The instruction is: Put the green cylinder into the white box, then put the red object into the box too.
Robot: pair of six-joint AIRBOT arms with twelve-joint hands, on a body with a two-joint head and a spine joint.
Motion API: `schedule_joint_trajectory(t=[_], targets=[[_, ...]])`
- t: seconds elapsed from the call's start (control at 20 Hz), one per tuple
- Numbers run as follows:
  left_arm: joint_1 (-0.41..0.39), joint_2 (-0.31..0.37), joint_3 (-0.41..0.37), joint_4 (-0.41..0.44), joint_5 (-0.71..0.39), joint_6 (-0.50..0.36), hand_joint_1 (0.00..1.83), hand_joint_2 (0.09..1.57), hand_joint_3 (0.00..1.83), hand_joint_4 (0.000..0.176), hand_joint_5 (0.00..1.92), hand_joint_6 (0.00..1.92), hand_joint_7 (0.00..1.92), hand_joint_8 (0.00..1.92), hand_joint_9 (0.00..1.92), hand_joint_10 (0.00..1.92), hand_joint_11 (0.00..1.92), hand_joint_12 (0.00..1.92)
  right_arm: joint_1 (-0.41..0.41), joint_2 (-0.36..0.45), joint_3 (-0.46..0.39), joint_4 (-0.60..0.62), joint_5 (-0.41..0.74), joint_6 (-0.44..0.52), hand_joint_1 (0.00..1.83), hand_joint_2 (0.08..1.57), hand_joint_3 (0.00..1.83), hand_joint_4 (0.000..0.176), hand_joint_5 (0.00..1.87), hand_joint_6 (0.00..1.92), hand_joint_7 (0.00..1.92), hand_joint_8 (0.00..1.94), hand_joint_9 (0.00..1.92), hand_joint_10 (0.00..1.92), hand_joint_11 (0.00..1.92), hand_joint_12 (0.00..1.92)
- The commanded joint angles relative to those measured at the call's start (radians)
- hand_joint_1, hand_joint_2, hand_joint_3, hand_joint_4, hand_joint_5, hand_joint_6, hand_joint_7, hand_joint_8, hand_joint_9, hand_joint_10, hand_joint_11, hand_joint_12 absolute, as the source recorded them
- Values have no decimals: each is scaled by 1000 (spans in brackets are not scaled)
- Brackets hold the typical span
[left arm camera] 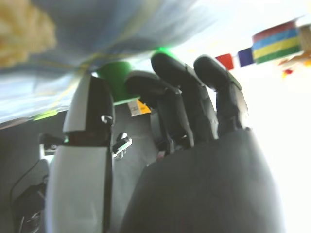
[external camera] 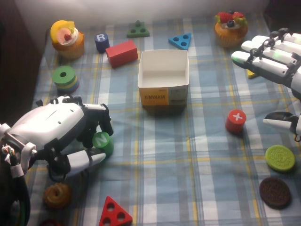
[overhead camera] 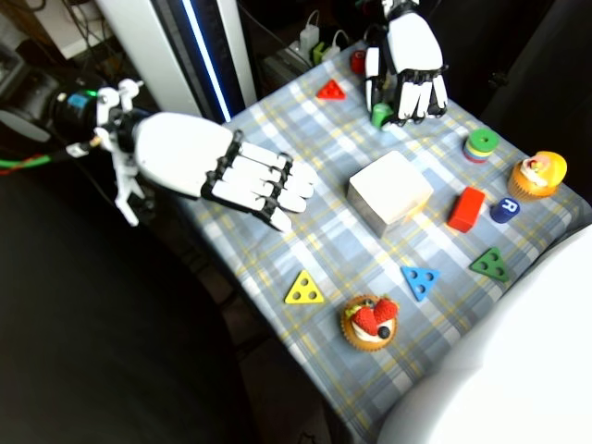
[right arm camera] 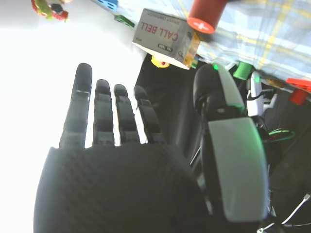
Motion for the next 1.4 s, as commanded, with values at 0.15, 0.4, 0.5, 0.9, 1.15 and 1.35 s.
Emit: schedule_joint_trajectory(t=[0.15, 0.4, 0.5, 0.9, 1.15, 1.35], targets=[[-41, 33, -34, 101, -190, 0, 1215, 1210, 1, 0, 788, 1095, 829, 1480, 477, 1535, 6, 1921, 6, 0, 3, -2, 119, -5, 617, 1264, 0, 0, 0, 0, 0, 0, 4, 2, 0, 396], [-148, 22, -10, 156, -216, 0, 1212, 1233, 2, 0, 707, 1180, 830, 1514, 499, 1828, 228, 1921, 6, 0, 3, 0, 121, -5, 615, 1252, 1, 0, 0, 0, 0, 0, 0, 0, 0, 211], [-203, 1, 19, 170, -196, 0, 1198, 1260, 5, 0, 695, 1174, 760, 1646, 555, 1917, 283, 1921, 6, 0, 3, 1, 125, -5, 599, 1255, 0, 0, 0, 0, 0, 0, 0, 0, 0, 312], [-440, -159, 202, 188, 38, 0, 1214, 1201, 0, 0, 726, 1219, 915, 1306, 552, 1519, 49, 1921, -2, -1, 3, 1, 125, -5, 559, 1267, 2, 0, 0, 0, 0, 0, 2, 2, 0, 487], [-475, -255, 320, 110, 154, 0, 1129, 1104, 0, 0, 628, 854, 688, 869, 339, 1161, 0, 1749, -3, -6, 5, -2, 120, -4, 591, 1261, 0, 0, 0, 0, 0, 0, 41, 75, 0, 1174], [-466, -259, 323, 99, 150, 0, 1015, 1052, 0, 31, 595, 113, 523, 60, 69, 854, 0, 1449, -3, -8, 6, -3, 119, -4, 575, 1281, 1, 0, 0, 0, 0, 0, 0, 93, 0, 880]])
